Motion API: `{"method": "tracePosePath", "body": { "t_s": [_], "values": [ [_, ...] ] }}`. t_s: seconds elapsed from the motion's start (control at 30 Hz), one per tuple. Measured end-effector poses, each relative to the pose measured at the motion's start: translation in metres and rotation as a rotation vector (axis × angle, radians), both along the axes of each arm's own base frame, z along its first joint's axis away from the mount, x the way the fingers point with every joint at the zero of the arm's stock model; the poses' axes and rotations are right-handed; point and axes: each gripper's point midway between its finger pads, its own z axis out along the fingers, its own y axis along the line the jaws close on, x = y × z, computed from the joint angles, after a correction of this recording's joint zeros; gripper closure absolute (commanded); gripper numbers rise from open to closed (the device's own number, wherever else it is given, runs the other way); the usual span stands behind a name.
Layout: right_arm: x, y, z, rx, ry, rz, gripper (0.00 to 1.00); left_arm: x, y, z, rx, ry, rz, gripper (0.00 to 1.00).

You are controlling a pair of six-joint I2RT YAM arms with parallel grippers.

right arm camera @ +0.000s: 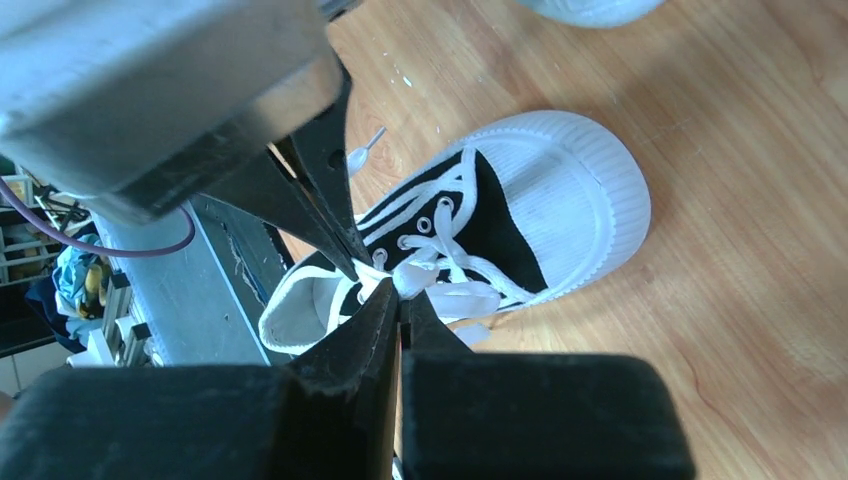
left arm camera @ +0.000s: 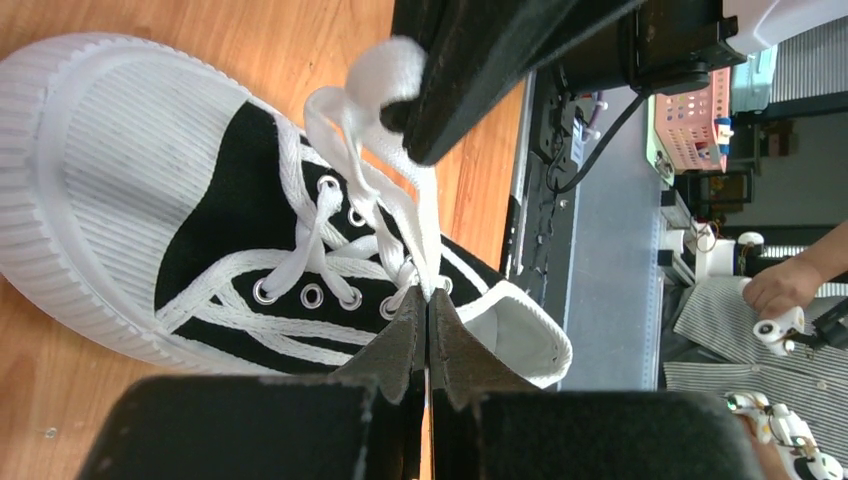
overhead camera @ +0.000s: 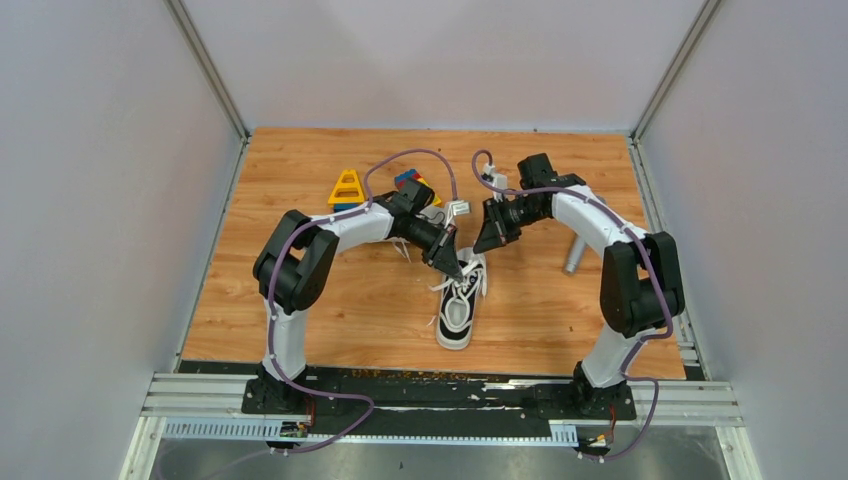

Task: Tie the shoes
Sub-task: Cross the shoelace with the shoelace.

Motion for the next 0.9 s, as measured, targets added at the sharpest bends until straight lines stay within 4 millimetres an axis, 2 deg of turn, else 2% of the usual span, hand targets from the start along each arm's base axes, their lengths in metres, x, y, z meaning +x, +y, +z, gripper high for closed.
{"method": "tracePosePath", "body": {
  "t_s": [0.13,0.33,0.47,0.6,0.77,0.9],
  "values": [
    [0.001,0.009,0.008,0.01,-0.026,0.025,1.0,0.007,-0.004,0.008,0.004,0.003,0.022,1.0],
    [-0.024,0.03,0.024,0.049,-0.045,0.106,1.0,0.015,-0.008,0.017,0.002,0.044,0.069,1.0],
    [-0.045,0.033,0.036,0.073,-0.057,0.138,1.0,0.02,-0.007,0.019,0.0,0.068,0.092,1.0],
    [-0.049,0.032,0.043,0.082,-0.076,0.146,1.0,0.021,-0.005,0.013,0.011,0.089,0.1,1.0],
    [-0.054,0.033,0.043,0.084,-0.099,0.175,1.0,0.02,-0.003,0.008,0.025,0.102,0.101,1.0],
    [-0.069,0.031,0.031,0.068,-0.085,0.221,0.99,0.019,-0.002,0.003,0.034,0.105,0.097,1.0]
  ]
}}
